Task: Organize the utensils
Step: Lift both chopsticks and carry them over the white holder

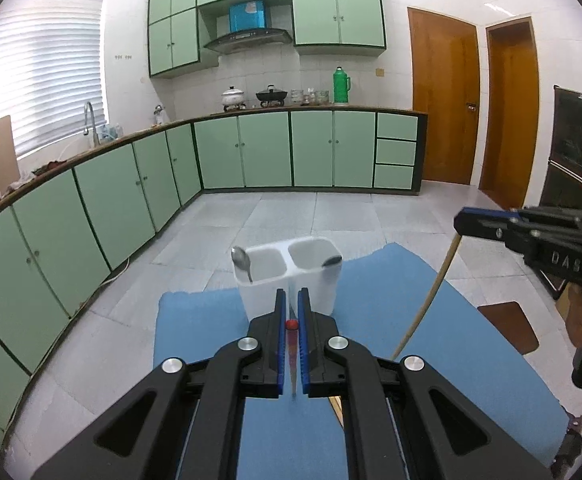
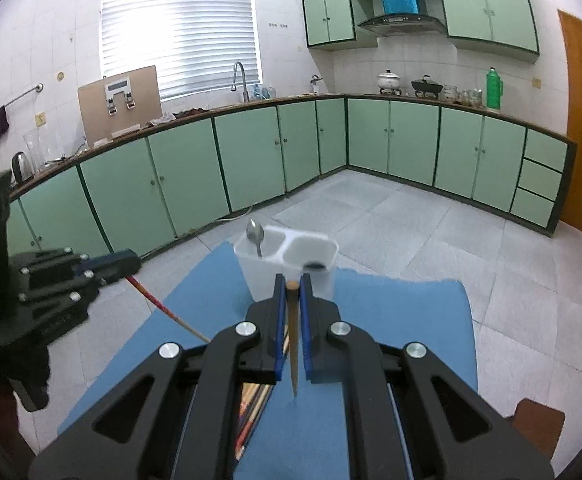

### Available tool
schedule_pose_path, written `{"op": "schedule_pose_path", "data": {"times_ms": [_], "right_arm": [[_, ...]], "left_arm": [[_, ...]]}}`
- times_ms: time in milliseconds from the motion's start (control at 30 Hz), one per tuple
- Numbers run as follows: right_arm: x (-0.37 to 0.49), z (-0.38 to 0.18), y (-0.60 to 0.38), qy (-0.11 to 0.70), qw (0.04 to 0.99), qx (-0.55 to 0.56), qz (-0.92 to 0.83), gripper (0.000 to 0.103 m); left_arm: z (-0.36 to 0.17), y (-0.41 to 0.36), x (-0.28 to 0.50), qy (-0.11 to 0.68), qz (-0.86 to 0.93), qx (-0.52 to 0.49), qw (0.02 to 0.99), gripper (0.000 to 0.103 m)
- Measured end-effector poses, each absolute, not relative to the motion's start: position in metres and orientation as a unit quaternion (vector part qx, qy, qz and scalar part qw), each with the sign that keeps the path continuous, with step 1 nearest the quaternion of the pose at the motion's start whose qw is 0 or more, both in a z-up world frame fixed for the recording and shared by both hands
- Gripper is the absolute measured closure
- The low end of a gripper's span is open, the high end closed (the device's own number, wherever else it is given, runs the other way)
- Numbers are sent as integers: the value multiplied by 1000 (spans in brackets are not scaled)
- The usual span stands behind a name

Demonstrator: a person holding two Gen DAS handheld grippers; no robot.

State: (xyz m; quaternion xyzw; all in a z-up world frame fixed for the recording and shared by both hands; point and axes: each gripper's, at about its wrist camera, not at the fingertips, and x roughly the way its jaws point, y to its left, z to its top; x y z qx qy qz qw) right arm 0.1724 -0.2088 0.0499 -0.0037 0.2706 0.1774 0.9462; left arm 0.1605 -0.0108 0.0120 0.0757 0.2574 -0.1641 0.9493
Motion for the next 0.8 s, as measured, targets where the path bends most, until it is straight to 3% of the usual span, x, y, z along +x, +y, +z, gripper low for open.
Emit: {"op": "schedule_pose_path", "data": {"times_ms": [533, 800], "right_arm": [[244, 138, -217, 189, 961, 26, 200, 97], [291, 123, -211, 191, 967, 19, 170, 97]], "left_arm": [[110, -19, 198, 131, -172, 67, 974, 98], [96, -31, 249, 106, -151, 58, 981, 98]]}}
